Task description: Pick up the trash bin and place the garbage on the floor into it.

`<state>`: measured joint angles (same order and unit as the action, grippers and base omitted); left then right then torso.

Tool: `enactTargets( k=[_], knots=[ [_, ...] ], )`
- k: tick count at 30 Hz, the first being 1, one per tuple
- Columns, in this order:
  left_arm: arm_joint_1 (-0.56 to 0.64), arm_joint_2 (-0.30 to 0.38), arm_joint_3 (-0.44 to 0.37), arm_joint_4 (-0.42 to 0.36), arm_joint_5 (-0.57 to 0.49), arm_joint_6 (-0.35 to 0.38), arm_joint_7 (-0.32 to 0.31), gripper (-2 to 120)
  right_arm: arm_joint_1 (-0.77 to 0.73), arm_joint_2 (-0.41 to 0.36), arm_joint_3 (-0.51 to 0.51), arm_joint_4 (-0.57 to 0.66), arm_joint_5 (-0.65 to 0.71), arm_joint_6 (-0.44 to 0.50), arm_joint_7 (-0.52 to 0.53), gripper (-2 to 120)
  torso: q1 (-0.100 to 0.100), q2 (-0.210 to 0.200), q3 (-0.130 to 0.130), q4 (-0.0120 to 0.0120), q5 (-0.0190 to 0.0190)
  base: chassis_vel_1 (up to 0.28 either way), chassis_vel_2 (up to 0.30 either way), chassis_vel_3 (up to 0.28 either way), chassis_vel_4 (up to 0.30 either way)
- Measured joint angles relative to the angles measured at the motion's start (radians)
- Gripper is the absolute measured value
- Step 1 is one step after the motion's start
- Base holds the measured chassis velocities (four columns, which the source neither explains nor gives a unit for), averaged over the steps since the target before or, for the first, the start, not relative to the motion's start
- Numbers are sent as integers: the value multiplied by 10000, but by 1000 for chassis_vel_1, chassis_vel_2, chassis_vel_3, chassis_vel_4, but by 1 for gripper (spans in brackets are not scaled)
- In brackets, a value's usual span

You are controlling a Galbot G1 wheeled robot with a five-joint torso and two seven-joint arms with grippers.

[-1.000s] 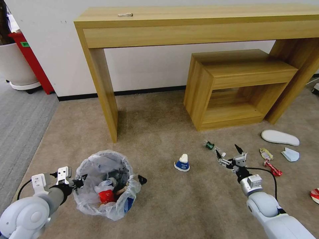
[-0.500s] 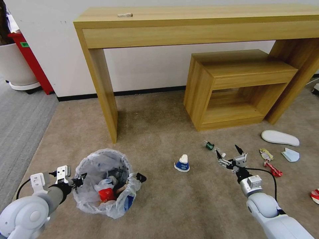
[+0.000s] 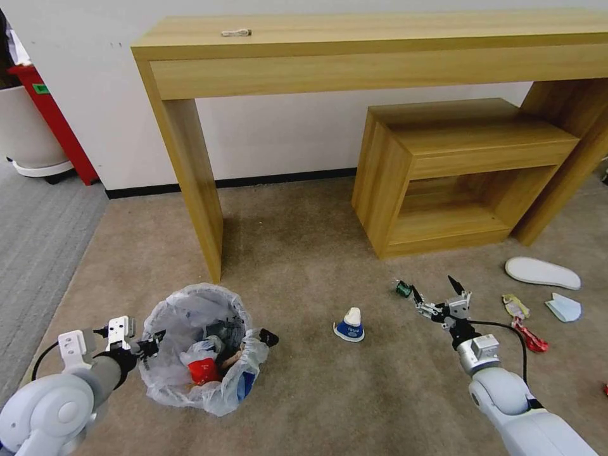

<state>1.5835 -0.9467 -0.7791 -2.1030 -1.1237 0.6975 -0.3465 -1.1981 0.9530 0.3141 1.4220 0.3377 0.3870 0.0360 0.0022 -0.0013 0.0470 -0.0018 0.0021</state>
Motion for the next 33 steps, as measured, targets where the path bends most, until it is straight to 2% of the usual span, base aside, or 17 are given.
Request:
enactTargets(
  k=[19, 33],
  knots=[
    [-96, -6, 63, 137, 7, -24, 22, 0, 23, 88, -62, -174, -174, 141, -143, 100, 0, 0, -1, -1, 0, -38, 43, 46, -39],
    [-153, 29, 109, 252, -12, -29, 42, 0, 142, 85, -234, -383, -52, 707, -500, 100, -1, 0, -1, 0, 0, -19, 24, 17, -22]
  ],
)
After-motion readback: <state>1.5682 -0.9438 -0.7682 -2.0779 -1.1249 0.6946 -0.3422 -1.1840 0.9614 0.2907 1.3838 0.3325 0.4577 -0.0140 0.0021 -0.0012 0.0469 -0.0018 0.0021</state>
